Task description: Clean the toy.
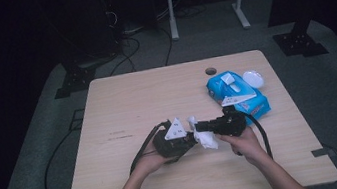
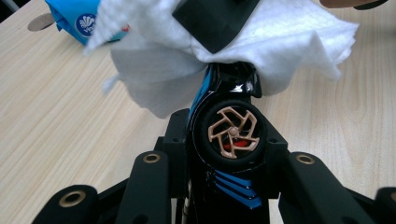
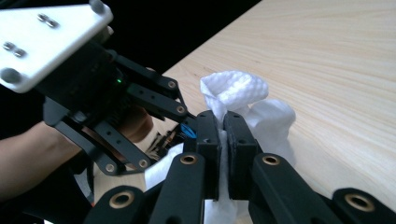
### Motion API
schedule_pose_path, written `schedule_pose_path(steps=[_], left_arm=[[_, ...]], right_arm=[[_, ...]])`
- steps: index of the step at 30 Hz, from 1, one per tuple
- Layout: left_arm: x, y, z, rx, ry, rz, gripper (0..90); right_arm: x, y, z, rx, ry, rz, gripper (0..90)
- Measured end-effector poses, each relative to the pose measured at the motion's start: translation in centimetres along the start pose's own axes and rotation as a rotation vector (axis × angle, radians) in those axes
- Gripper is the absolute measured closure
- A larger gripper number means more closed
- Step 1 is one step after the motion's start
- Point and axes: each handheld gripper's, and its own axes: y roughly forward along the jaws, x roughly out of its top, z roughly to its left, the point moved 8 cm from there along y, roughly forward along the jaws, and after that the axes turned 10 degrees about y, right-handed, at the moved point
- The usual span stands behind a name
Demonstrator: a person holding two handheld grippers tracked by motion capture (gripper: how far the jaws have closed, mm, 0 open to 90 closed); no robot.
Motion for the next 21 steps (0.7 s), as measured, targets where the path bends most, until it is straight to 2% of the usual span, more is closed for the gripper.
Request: schedule_pose_path(steps=[3, 10, 15, 21], left_arm=[[0.0, -0.2, 0.1, 0.003, -0.014, -0.015, 64.4], [0.0, -0.3, 0.2, 0.005, -0.02, -0.024, 64.4], [0.4, -0.6, 0.4, 0.009, -0.035, -0.05, 64.4], [0.2, -0.6, 0.7, 0.012, -0.05, -0.054, 64.4]], right_arm=[[0.0, 0.0, 0.0, 0.0, -0.008, -0.009, 85.4], [-0.9, -0.1, -2.1, -0.046, 0.038, -0.001, 85.4], [-0.3, -0.3, -1.5, -0.02, 0.029, -0.022, 85.4], [-1.4, 0.0, -3.0, -0.059, 0.063, 0.013, 85.4]])
